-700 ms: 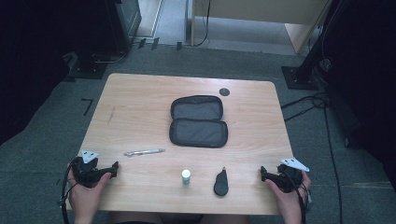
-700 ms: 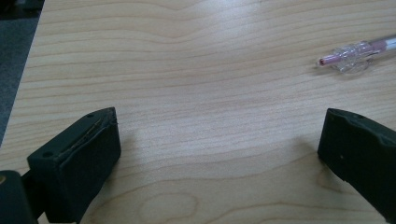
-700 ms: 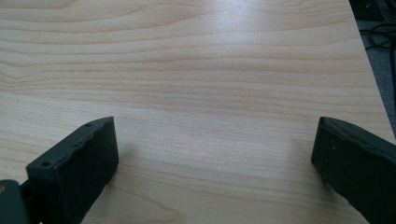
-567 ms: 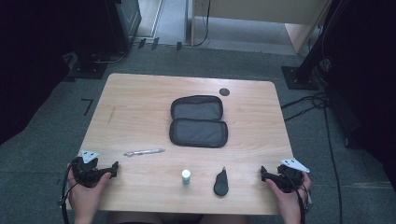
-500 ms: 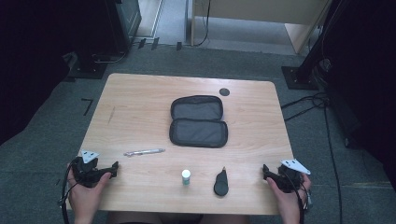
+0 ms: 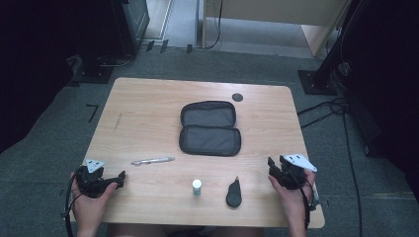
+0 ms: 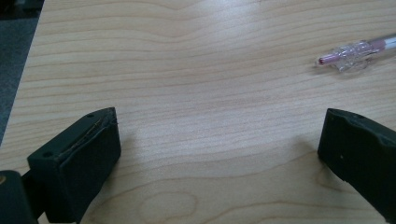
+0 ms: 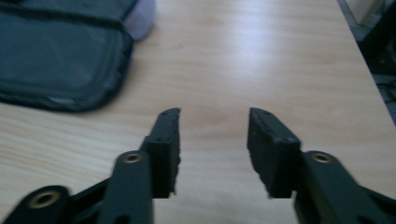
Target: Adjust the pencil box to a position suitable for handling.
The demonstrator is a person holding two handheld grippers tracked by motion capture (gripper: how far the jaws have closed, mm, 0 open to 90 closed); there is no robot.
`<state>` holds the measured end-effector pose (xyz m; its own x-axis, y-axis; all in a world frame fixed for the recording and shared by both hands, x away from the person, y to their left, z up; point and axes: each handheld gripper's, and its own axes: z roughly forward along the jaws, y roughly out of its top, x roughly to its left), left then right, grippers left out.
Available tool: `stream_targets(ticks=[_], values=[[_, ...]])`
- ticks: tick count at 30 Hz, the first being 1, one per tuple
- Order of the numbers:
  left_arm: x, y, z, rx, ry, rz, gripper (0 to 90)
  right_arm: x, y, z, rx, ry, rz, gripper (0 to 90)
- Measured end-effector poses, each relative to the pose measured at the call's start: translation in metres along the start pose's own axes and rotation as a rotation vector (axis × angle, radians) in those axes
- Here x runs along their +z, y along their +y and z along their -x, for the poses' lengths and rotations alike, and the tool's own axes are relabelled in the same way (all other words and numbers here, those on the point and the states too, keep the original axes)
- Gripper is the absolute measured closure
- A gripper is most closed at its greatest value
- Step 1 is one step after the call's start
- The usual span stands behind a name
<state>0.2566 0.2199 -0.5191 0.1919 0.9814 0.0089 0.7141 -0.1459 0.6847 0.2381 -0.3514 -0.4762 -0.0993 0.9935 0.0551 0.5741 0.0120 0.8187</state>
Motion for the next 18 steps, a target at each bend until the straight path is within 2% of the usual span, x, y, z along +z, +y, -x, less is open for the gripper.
stream_targets(ticks=[4, 9, 10, 11, 13, 15, 17, 18], values=[[0.000, 0.000, 0.000, 0.000, 0.000, 0.001, 0.0, 0.012, 0.026, -0.016, -0.024, 0.058, 0.016, 56.8], [-0.001, -0.001, 0.000, -0.002, -0.002, 0.003, 0.0, 0.035, 0.057, -0.038, -0.037, 0.093, 0.017, 57.8], [-0.001, -0.001, 0.000, -0.002, -0.002, 0.003, 0.0, 0.035, 0.057, -0.038, -0.037, 0.093, 0.017, 57.8], [-0.001, -0.001, 0.000, -0.001, -0.002, 0.004, 0.0, 0.048, 0.069, -0.049, -0.073, 0.087, 0.003, 58.6], [-0.001, -0.001, 0.000, -0.002, -0.001, 0.004, 0.0, 0.060, 0.076, -0.056, -0.089, 0.087, -0.008, 57.7], [-0.001, -0.001, 0.000, -0.002, -0.002, 0.004, 0.0, 0.066, 0.080, -0.059, -0.092, 0.088, -0.016, 57.5], [-0.003, -0.001, 0.000, -0.001, -0.012, -0.004, 0.0, 0.086, 0.091, -0.068, -0.080, 0.087, -0.027, 57.5], [-0.003, -0.002, -0.001, -0.005, -0.019, -0.002, 0.0, 0.089, 0.093, -0.069, -0.077, 0.089, -0.033, 57.3]])
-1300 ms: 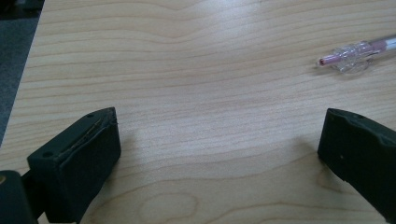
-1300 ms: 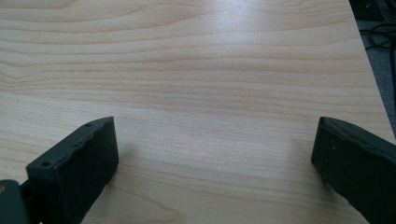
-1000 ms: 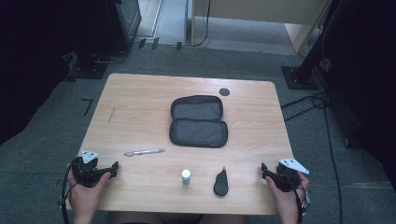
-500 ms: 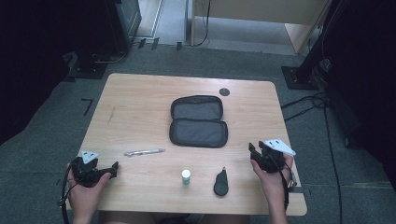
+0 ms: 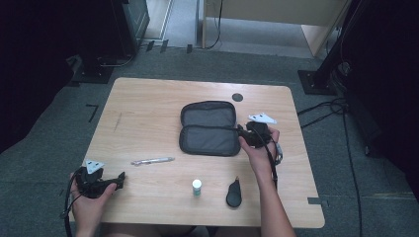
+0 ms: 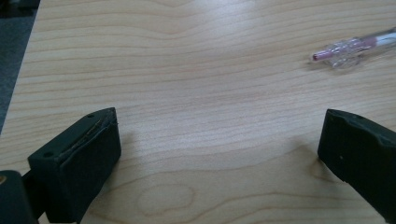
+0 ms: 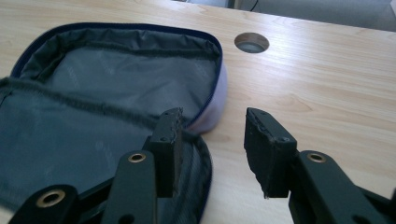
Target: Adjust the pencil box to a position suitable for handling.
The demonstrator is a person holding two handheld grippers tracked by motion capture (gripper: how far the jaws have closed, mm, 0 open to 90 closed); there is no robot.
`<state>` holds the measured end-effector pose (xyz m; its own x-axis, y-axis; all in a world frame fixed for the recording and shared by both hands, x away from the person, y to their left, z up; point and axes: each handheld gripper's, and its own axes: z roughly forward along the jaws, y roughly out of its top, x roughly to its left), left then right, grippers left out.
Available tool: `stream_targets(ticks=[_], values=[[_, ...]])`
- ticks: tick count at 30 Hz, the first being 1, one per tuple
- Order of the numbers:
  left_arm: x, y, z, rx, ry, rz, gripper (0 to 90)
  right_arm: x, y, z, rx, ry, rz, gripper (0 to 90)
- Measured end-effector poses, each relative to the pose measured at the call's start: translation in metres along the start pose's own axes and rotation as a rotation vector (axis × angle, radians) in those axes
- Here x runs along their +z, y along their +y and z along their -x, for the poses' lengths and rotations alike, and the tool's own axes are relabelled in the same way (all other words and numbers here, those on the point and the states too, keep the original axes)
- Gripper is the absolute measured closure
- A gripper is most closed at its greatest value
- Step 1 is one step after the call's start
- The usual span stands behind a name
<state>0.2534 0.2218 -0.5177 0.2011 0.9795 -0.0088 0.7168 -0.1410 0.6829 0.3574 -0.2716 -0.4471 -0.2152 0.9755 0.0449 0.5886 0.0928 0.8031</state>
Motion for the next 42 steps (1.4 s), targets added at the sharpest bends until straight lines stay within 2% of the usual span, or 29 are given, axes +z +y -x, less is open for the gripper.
stream_targets(ticks=[3, 5, 6, 7, 8, 9, 14, 15, 16, 19, 20, 21, 23, 26, 27, 28, 30, 31, 34, 35, 36, 37, 40, 42], values=[[-0.004, 0.001, -0.003, -0.027, -0.007, 0.013, 0.0, 0.015, 0.008, -0.002, 0.019, 0.016, -0.020, 56.6], [-0.005, 0.002, -0.004, -0.040, -0.015, 0.020, 0.0, 0.020, 0.009, -0.003, 0.024, 0.012, -0.029, 56.3], [-0.009, 0.004, -0.005, -0.058, -0.032, 0.038, 0.0, 0.030, 0.013, -0.004, 0.035, 0.007, -0.038, 54.5], [-0.009, 0.004, -0.005, -0.058, -0.032, 0.038, 0.0, 0.033, 0.014, -0.004, 0.038, 0.009, -0.045, 53.7], [-0.011, 0.006, -0.005, -0.053, -0.030, 0.041, 0.0, 0.033, 0.014, -0.004, 0.038, 0.009, -0.045, 53.7], [-0.014, 0.010, -0.002, -0.039, -0.020, 0.053, 0.0, 0.041, 0.016, -0.004, 0.049, 0.009, -0.062, 52.7], [-0.018, 0.018, 0.004, -0.028, -0.027, 0.073, 0.0, 0.055, 0.015, -0.007, 0.054, 0.013, -0.088, 53.5], [-0.019, 0.023, 0.007, -0.014, -0.032, 0.079, 0.0, 0.063, 0.014, -0.010, 0.052, -0.020, -0.104, 51.0], [-0.019, 0.023, 0.007, -0.014, -0.032, 0.079, 0.0, 0.065, 0.014, -0.010, 0.057, -0.032, -0.106, 50.2], [-0.019, 0.036, 0.016, 0.004, -0.051, 0.092, 0.0, 0.069, 0.014, -0.011, 0.087, -0.093, -0.089, 47.6], [-0.019, 0.036, 0.016, 0.004, -0.051, 0.092, 0.0, 0.071, 0.013, -0.010, 0.087, -0.103, -0.090, 47.6], [-0.018, 0.043, 0.021, 0.025, -0.057, 0.091, 0.0, 0.073, 0.013, -0.010, 0.086, -0.105, -0.099, 47.7], [-0.015, 0.049, 0.025, 0.036, -0.060, 0.094, 0.0, 0.077, 0.012, -0.009, 0.097, -0.108, -0.129, 48.6], [-0.009, 0.058, 0.030, 0.041, -0.078, 0.092, 0.0, 0.082, 0.009, -0.004, 0.145, -0.068, -0.166, 54.8], [-0.009, 0.058, 0.030, 0.041, -0.078, 0.092, 0.0, 0.082, 0.009, -0.004, 0.145, -0.068, -0.166, 54.8], [-0.007, 0.061, 0.034, 0.047, -0.084, 0.093, 0.0, 0.083, 0.008, -0.001, 0.153, -0.065, -0.176, 59.0], [-0.004, 0.067, 0.041, 0.075, -0.089, 0.100, 3.0, 0.084, 0.008, 0.000, 0.167, -0.039, -0.175, 65.2], [-0.003, 0.069, 0.044, 0.080, -0.087, 0.105, 6.7, 0.085, 0.008, 0.000, 0.165, -0.038, -0.173, 69.5], [0.000, 0.074, 0.048, 0.082, -0.103, 0.100, 7.0, 0.085, 0.009, 0.000, 0.170, -0.041, -0.167, 74.5], [0.002, 0.076, 0.050, 0.082, -0.111, 0.100, 7.0, 0.085, 0.009, 0.000, 0.180, -0.037, -0.162, 77.5], [0.006, 0.079, 0.053, 0.086, -0.124, 0.097, 7.0, 0.085, 0.009, 0.002, 0.223, -0.024, -0.148, 83.1], [0.007, 0.081, 0.055, 0.089, -0.130, 0.093, 7.0, 0.085, 0.009, 0.003, 0.230, -0.026, -0.144, 85.6], [0.012, 0.084, 0.060, 0.098, -0.148, 0.085, 7.0, 0.084, 0.010, 0.004, 0.229, -0.041, -0.122, 88.7], [0.015, 0.085, 0.063, 0.104, -0.155, 0.079, 7.0, 0.085, 0.010, 0.005, 0.207, -0.034, -0.107, 89.0]])
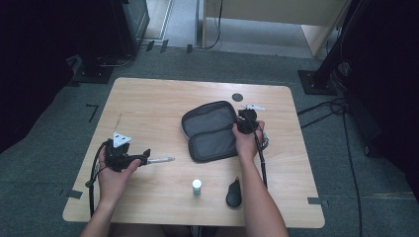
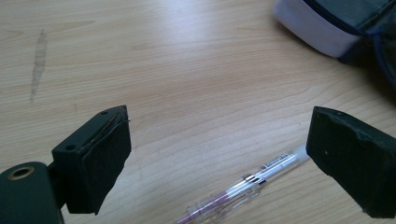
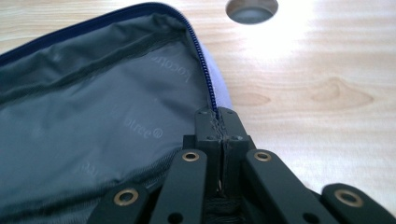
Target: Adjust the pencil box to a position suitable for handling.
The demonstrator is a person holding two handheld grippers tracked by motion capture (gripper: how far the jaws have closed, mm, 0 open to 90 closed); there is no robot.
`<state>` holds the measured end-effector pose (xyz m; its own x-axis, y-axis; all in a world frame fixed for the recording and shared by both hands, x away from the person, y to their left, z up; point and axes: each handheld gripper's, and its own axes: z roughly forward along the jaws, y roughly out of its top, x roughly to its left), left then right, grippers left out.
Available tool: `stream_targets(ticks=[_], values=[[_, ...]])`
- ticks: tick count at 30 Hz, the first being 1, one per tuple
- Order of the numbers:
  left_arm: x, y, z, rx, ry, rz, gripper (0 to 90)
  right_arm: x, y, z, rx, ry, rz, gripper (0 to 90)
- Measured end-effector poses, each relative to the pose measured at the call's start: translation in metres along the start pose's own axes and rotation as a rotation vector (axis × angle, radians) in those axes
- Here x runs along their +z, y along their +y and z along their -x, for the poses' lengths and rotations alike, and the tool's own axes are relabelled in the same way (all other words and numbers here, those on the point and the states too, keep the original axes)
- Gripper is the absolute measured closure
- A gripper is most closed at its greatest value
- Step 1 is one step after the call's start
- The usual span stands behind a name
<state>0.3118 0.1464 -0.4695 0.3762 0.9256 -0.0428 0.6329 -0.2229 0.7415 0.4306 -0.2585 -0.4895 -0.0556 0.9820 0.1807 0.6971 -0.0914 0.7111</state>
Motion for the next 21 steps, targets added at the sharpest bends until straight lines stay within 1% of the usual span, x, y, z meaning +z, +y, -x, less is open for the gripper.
stream_targets(ticks=[1, 2, 3, 4, 5, 6, 7, 8, 9, 10, 11, 12, 13, 14, 15, 16, 18, 20, 21], values=[[0.001, 0.001, 0.001, 0.003, -0.003, -0.004, 7.0, 0.000, 0.000, 0.000, -0.019, 0.011, 0.001, 89.0], [0.001, 0.001, 0.001, 0.003, -0.003, -0.004, 7.0, 0.000, 0.000, 0.000, -0.019, 0.011, 0.001, 89.0], [0.004, 0.001, 0.002, 0.010, -0.009, -0.008, 7.0, 0.001, 0.001, -0.001, -0.058, 0.034, 0.011, 88.6], [0.004, 0.001, 0.002, 0.010, -0.009, -0.008, 7.0, 0.002, 0.001, -0.002, -0.072, 0.037, 0.018, 86.9], [0.007, 0.002, 0.004, 0.013, -0.010, -0.014, 7.0, 0.002, 0.001, -0.003, -0.081, 0.039, 0.022, 78.7], [0.007, 0.002, 0.004, 0.013, -0.010, -0.014, 7.0, 0.002, 0.001, -0.003, -0.081, 0.039, 0.022, 78.7], [0.009, 0.003, 0.004, 0.011, -0.012, -0.015, 7.0, 0.002, 0.001, -0.005, -0.080, 0.035, 0.033, 69.8], [0.011, 0.004, 0.005, 0.010, -0.015, -0.018, 7.0, 0.001, 0.002, -0.006, -0.080, 0.031, 0.043, 63.3], [0.012, 0.005, 0.006, 0.016, -0.018, -0.023, 7.0, -0.007, 0.003, -0.008, -0.062, 0.042, 0.062, 56.6], [0.014, 0.005, 0.006, 0.011, -0.021, -0.019, 7.1, -0.010, 0.003, -0.010, -0.057, 0.042, 0.070, 54.6], [0.015, 0.006, 0.007, 0.021, -0.020, -0.025, 7.1, -0.010, 0.003, -0.010, -0.057, 0.042, 0.070, 54.6], [0.018, 0.008, 0.008, 0.019, -0.022, -0.021, 7.0, -0.019, 0.002, -0.013, -0.030, 0.043, 0.061, 51.6], [0.018, 0.008, 0.008, 0.019, -0.022, -0.021, 7.1, -0.019, 0.002, -0.013, -0.030, 0.043, 0.061, 51.6], [0.019, 0.009, 0.008, 0.019, -0.024, -0.022, 7.1, -0.029, -0.001, -0.018, -0.009, 0.058, 0.034, 46.4], [0.022, 0.012, 0.009, 0.021, -0.028, -0.021, 7.4, -0.033, -0.002, -0.021, -0.007, 0.070, 0.024, 44.2], [0.023, 0.013, 0.010, 0.024, -0.024, -0.016, 8.9, -0.037, -0.005, -0.025, -0.021, 0.076, 0.020, 42.7], [0.024, 0.014, 0.011, 0.029, -0.021, -0.014, 14.1, -0.043, -0.010, -0.031, -0.029, 0.083, 0.013, 39.1], [0.032, 0.017, 0.013, 0.045, -0.027, -0.009, 14.2, -0.048, -0.015, -0.037, -0.032, 0.093, 0.003, 36.5], [0.032, 0.017, 0.013, 0.045, -0.027, -0.009, 14.7, -0.048, -0.015, -0.037, -0.032, 0.093, 0.003, 36.5]])
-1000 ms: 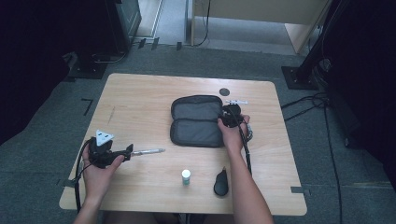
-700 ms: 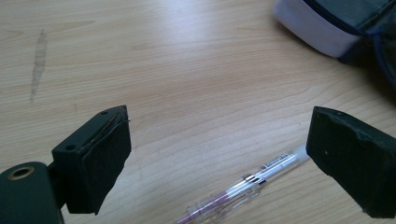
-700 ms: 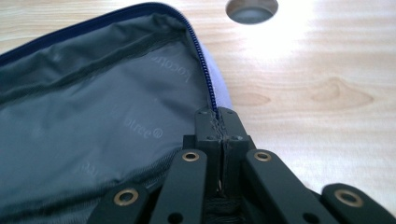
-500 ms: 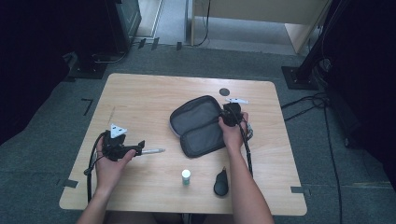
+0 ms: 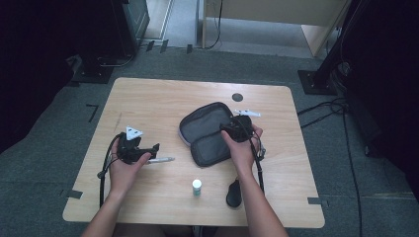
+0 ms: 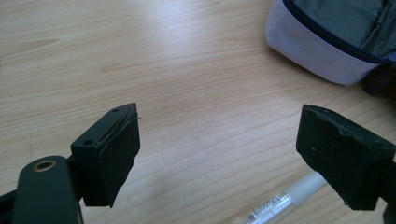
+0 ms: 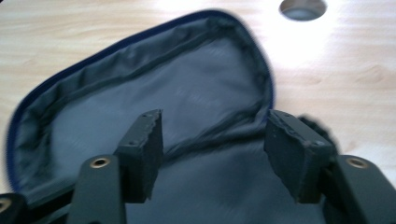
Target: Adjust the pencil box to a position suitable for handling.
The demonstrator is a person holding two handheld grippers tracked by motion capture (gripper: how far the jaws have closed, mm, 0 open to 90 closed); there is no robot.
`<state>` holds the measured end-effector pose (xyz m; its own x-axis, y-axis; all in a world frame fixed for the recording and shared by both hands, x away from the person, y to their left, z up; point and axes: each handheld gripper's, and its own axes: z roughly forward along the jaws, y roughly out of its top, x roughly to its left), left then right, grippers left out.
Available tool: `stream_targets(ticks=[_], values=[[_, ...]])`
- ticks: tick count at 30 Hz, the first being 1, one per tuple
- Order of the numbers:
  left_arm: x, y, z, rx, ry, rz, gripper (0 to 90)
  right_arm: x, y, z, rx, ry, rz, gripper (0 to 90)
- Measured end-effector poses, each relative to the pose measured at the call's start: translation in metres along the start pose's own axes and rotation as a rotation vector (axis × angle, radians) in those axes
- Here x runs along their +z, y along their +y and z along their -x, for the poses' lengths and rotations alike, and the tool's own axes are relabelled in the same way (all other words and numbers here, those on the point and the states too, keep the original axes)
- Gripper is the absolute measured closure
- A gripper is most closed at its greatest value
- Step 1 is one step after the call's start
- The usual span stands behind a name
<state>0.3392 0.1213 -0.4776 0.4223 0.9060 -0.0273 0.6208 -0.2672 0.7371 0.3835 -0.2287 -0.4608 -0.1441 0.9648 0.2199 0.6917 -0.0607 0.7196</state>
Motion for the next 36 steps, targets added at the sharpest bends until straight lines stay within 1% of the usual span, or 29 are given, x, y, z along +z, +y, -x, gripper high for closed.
stream_targets(ticks=[1, 2, 3, 4, 5, 8, 9, 11, 12, 13, 14, 16, 18, 19, 20, 21, 22, 24, 25, 26, 27, 28, 29, 30, 31, 32, 33, 35, 36], values=[[0.003, 0.001, 0.000, 0.006, -0.007, -0.002, 14.7, -0.002, -0.002, -0.003, 0.000, 0.007, -0.005, 36.4], [0.005, 0.002, 0.000, 0.006, -0.011, -0.002, 15.4, -0.004, -0.005, -0.006, 0.012, 0.026, -0.012, 36.4], [0.008, 0.005, 0.001, 0.001, -0.032, -0.004, 17.2, -0.006, -0.007, -0.011, 0.021, 0.044, -0.023, 35.2], [0.008, 0.005, 0.001, 0.001, -0.032, -0.004, 20.5, -0.006, -0.007, -0.011, 0.021, 0.044, -0.023, 35.2], [0.010, 0.010, 0.004, 0.008, -0.036, 0.007, 22.9, -0.005, -0.009, -0.014, 0.025, 0.044, -0.031, 33.8], [0.013, 0.019, 0.009, 0.019, -0.053, 0.027, 26.2, -0.001, -0.009, -0.016, 0.063, 0.035, -0.049, 30.7], [0.013, 0.019, 0.009, 0.019, -0.053, 0.027, 27.8, -0.001, -0.009, -0.016, 0.063, 0.035, -0.049, 30.7], [0.018, 0.026, 0.012, 0.031, -0.074, 0.031, 30.9, 0.004, -0.008, -0.019, 0.101, 0.039, -0.048, 26.6], [0.018, 0.026, 0.012, 0.031, -0.074, 0.031, 33.6, 0.006, -0.008, -0.019, 0.113, 0.045, -0.043, 24.6], [0.021, 0.030, 0.014, 0.040, -0.085, 0.032, 35.9, 0.007, -0.008, -0.019, 0.125, 0.051, -0.044, 23.2], [0.023, 0.031, 0.015, 0.045, -0.083, 0.030, 38.1, 0.008, -0.007, -0.020, 0.152, 0.048, -0.055, 21.9], [0.026, 0.032, 0.017, 0.049, -0.085, 0.026, 41.2, 0.013, -0.007, -0.023, 0.160, 0.036, -0.069, 19.3], [0.028, 0.032, 0.018, 0.050, -0.096, 0.026, 41.9, 0.019, -0.007, -0.026, 0.162, 0.024, -0.086, 14.2], [0.028, 0.032, 0.018, 0.050, -0.096, 0.026, 41.8, 0.021, -0.007, -0.028, 0.160, 0.014, -0.093, 13.3], [0.029, 0.032, 0.020, 0.050, -0.097, 0.026, 41.8, 0.021, -0.007, -0.028, 0.160, 0.014, -0.093, 13.3], [0.031, 0.032, 0.022, 0.056, -0.101, 0.023, 41.7, 0.023, -0.007, -0.030, 0.144, -0.006, -0.091, 13.3], [0.031, 0.032, 0.022, 0.062, -0.104, 0.021, 41.4, 0.026, -0.006, -0.035, 0.122, -0.040, -0.106, 13.7], [0.034, 0.032, 0.026, 0.064, -0.103, 0.023, 41.1, 0.030, -0.007, -0.037, 0.091, -0.073, -0.104, 14.8], [0.035, 0.032, 0.027, 0.062, -0.108, 0.026, 40.9, 0.032, -0.007, -0.039, 0.073, -0.088, -0.108, 17.8], [0.035, 0.032, 0.027, 0.064, -0.110, 0.027, 40.8, 0.032, -0.007, -0.039, 0.048, -0.100, -0.104, 23.5], [0.035, 0.032, 0.028, 0.061, -0.113, 0.033, 40.7, 0.033, -0.007, -0.040, 0.034, -0.109, -0.100, 29.2], [0.035, 0.033, 0.029, 0.062, -0.118, 0.037, 40.3, 0.033, -0.007, -0.040, 0.025, -0.106, -0.093, 31.9], [0.035, 0.033, 0.029, 0.062, -0.118, 0.037, 40.0, 0.033, -0.007, -0.040, 0.025, -0.106, -0.093, 31.9], [0.035, 0.033, 0.031, 0.061, -0.127, 0.046, 39.9, 0.033, -0.007, -0.039, 0.008, -0.083, -0.088, 41.3], [0.035, 0.033, 0.031, 0.061, -0.127, 0.046, 39.7, 0.032, -0.006, -0.039, 0.004, -0.080, -0.082, 44.8], [0.036, 0.034, 0.032, 0.068, -0.126, 0.047, 39.7, 0.032, -0.006, -0.039, 0.004, -0.080, -0.082, 44.8], [0.038, 0.034, 0.033, 0.077, -0.121, 0.046, 39.4, 0.033, -0.005, -0.038, -0.014, -0.076, -0.077, 48.4], [0.039, 0.035, 0.034, 0.079, -0.124, 0.047, 39.1, 0.034, -0.005, -0.037, -0.022, -0.072, -0.073, 49.6], [0.040, 0.037, 0.035, 0.081, -0.128, 0.055, 39.0, 0.035, -0.005, -0.036, -0.036, -0.061, -0.069, 52.2]])
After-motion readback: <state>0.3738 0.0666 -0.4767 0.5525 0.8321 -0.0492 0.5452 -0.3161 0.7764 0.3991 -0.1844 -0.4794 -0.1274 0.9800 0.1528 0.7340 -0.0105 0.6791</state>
